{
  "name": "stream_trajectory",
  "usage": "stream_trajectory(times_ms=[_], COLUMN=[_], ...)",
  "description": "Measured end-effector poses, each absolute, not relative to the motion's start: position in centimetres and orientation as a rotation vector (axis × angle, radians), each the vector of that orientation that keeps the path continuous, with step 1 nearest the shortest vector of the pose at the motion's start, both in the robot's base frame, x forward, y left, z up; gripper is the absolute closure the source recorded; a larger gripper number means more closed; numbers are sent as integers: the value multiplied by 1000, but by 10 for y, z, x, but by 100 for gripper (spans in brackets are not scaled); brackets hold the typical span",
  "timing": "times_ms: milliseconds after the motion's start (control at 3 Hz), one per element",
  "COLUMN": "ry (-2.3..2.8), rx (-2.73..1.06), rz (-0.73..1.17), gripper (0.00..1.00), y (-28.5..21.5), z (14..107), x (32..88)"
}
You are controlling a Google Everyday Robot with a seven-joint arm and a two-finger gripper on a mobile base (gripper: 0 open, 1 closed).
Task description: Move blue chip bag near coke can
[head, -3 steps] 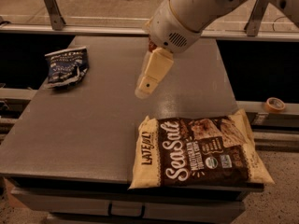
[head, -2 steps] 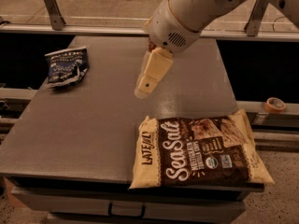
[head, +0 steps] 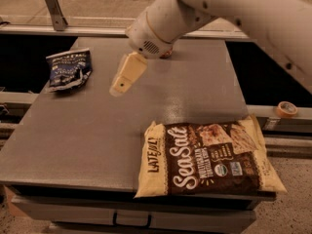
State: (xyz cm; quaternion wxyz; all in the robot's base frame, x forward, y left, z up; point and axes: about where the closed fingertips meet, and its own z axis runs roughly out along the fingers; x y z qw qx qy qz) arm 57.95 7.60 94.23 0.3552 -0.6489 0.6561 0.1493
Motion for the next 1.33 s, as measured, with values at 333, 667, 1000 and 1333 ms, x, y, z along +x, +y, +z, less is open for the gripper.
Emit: stream_trajectory(times_ms=[333,667,1000,1333], ry=[1653,1638,1661,1727], rx=[-1640,-1609,-1568,-1525], rz=[494,591,657,654], gripper=[0,0,0,0], y=[141,205,249,269], z=[916,894,874,848], x=[622,649,662,673])
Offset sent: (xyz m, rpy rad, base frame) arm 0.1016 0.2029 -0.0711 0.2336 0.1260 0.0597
